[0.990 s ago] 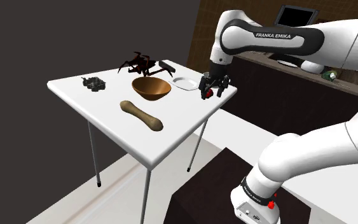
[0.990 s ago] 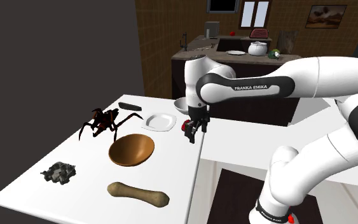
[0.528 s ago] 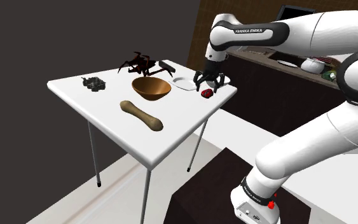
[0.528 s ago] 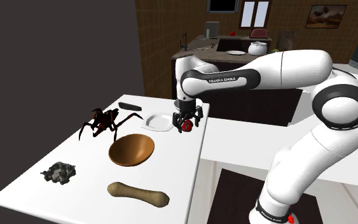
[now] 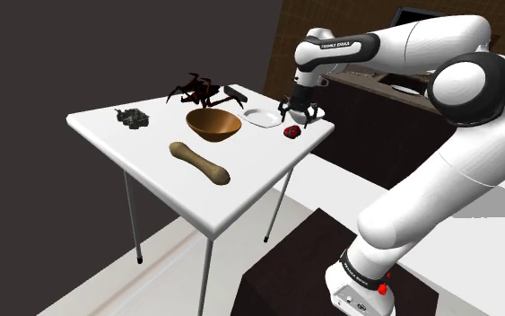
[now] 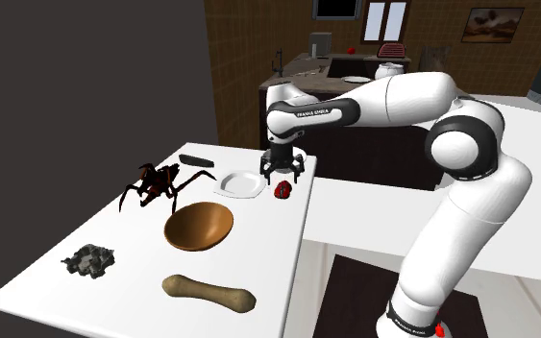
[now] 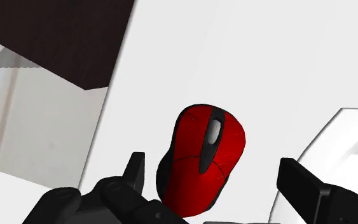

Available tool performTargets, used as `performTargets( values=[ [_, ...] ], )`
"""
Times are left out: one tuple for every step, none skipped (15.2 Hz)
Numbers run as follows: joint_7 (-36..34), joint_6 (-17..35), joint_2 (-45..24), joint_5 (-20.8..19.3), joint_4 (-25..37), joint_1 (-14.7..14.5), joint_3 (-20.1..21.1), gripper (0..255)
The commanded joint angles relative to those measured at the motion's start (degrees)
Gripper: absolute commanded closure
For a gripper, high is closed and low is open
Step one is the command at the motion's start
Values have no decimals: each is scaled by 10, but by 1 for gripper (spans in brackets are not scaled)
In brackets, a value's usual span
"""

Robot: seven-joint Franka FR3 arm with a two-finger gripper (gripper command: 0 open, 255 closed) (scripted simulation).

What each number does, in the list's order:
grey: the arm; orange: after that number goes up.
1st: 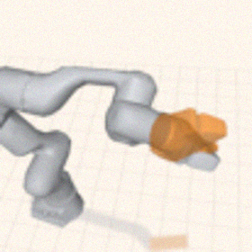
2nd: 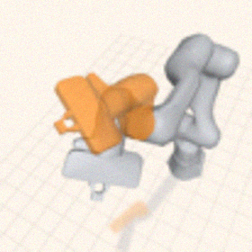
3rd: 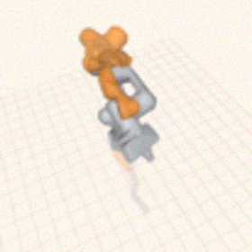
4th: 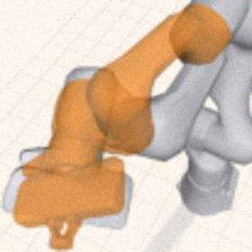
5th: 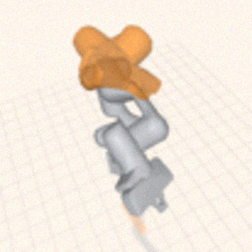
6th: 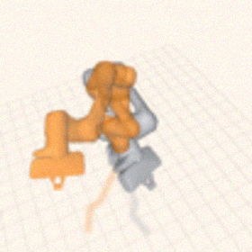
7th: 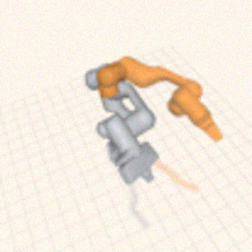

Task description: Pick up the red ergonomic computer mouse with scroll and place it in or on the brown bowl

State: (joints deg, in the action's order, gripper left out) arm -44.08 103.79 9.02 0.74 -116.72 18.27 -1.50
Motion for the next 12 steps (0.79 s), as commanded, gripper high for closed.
performTargets(
  values=[
    [-30,4,-21,0,19,14,-12,0],
    [-30,11,-21,0,11,14,-12,0],
    [-30,19,-22,0,4,14,-12,0],
    [-30,27,-22,0,-3,14,-12,0],
    [-30,34,-23,1,-10,14,-12,0],
    [-30,42,-24,1,-17,14,-12,0],
    [-30,50,-25,1,-23,14,-12,0],
    [-30,58,-26,1,-30,14,-11,0],
    [-30,62,-27,1,-34,14,-11,0],
    [-30,62,-27,1,-34,14,-11,0],
    [-30,62,-27,1,-34,14,-11,0],
    [-30,62,-27,1,-34,14,-11,0]
  ],
)
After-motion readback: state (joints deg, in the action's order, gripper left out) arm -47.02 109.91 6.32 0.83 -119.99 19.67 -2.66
